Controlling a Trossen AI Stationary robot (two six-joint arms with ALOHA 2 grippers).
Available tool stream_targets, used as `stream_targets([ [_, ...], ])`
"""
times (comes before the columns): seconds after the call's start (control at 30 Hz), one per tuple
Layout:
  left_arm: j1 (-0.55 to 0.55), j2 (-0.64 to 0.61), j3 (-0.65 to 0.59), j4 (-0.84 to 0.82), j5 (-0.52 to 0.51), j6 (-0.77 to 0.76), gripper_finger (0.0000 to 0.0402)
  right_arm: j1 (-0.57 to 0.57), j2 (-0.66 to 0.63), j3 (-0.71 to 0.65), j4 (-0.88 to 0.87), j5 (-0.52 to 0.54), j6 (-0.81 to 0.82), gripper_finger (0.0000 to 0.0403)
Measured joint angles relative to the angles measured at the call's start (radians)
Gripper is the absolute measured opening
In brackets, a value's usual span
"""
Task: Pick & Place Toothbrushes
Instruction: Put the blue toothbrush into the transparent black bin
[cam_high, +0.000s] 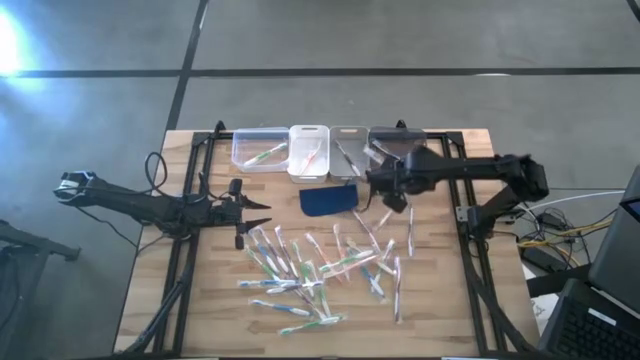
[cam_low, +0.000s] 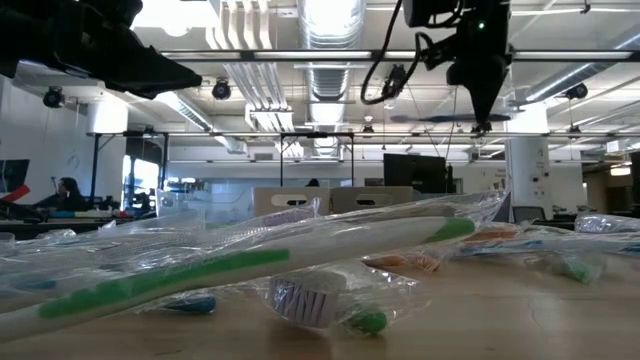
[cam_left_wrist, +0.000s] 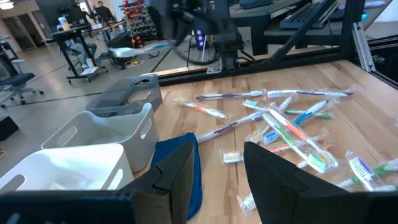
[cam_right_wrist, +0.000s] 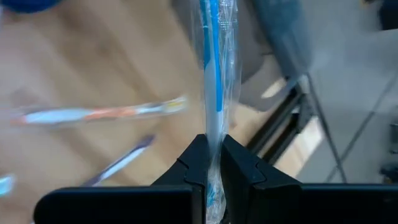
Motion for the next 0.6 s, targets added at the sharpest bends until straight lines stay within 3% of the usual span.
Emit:
stream_targets([
  [0.23,0.000,0.000,0.000,0.000,0.000,0.000,0.0147,-0.136,0.001,-0.001,0.078,0.090,-0.178,0.0020],
  [0.6,0.000,0.000,0.000,0.000,0.000,0.000,0.0147,-0.338,0.002,-0.002,0.239,0.086,-0.426,0.0020],
])
